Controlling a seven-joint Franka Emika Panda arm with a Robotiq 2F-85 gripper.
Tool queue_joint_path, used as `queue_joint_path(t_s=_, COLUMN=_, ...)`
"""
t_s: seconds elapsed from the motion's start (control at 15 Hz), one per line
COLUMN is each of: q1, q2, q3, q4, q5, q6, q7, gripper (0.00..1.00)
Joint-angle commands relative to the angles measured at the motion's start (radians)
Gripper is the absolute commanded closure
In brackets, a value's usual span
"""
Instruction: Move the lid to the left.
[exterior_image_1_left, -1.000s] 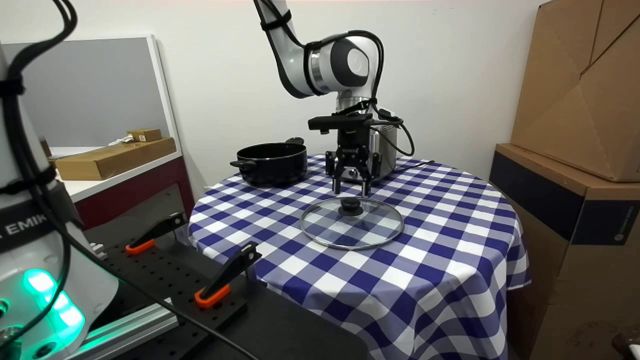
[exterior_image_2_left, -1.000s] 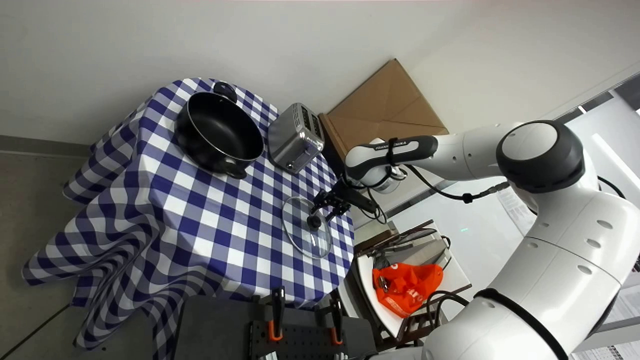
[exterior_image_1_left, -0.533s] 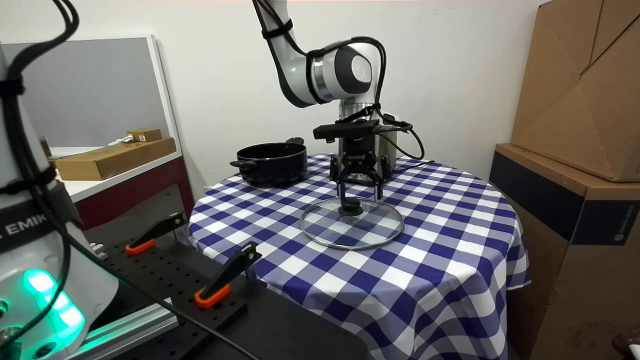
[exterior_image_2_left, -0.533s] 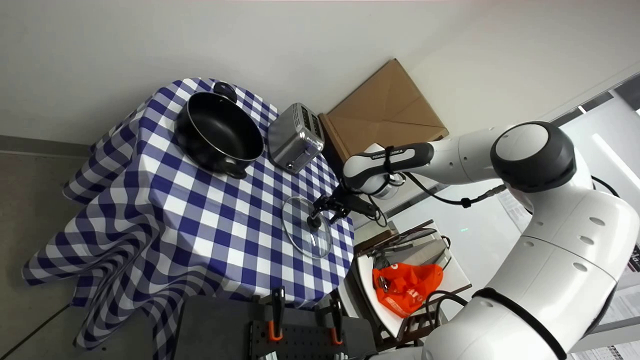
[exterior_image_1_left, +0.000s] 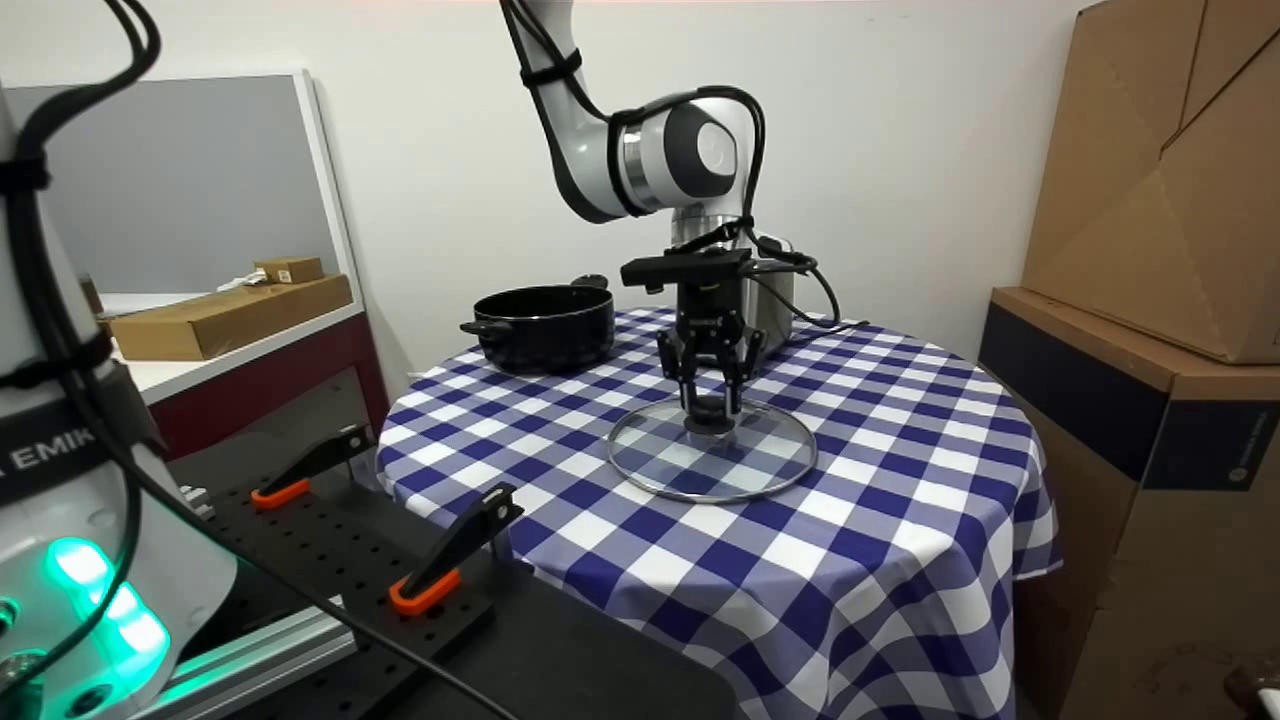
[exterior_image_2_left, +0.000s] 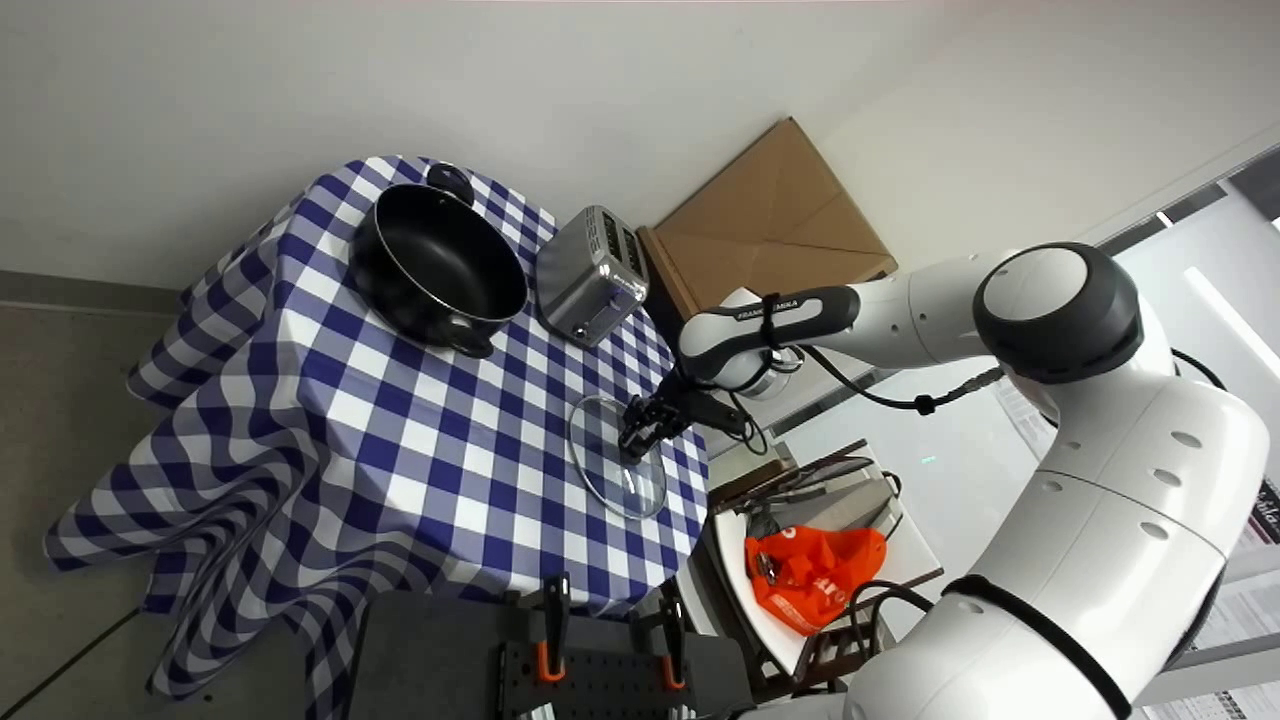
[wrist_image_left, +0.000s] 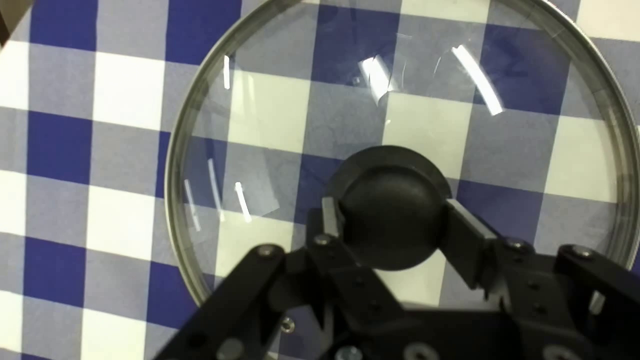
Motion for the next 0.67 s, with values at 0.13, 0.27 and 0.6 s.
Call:
queue_joint_path(t_s=0.13, q1=-0.007, q2=-0.037, q3=0.023, q4=-0.005, q5=0.03, q6=-0.04, q7=-0.012, gripper=0.75)
queue_joint_path(t_s=0.27, q1=-0.006, q2=-0.071, q3=0.035, q4=-0.01, q5=0.037, q6=-0.076, q7=-0.024, gripper=0.75)
queue_joint_path(t_s=0.6, q1=0.0, q2=-0.173, q3=0.079, q4=-0.026, q5=0.047, q6=-0.155, q7=-0.054, gripper=0.75)
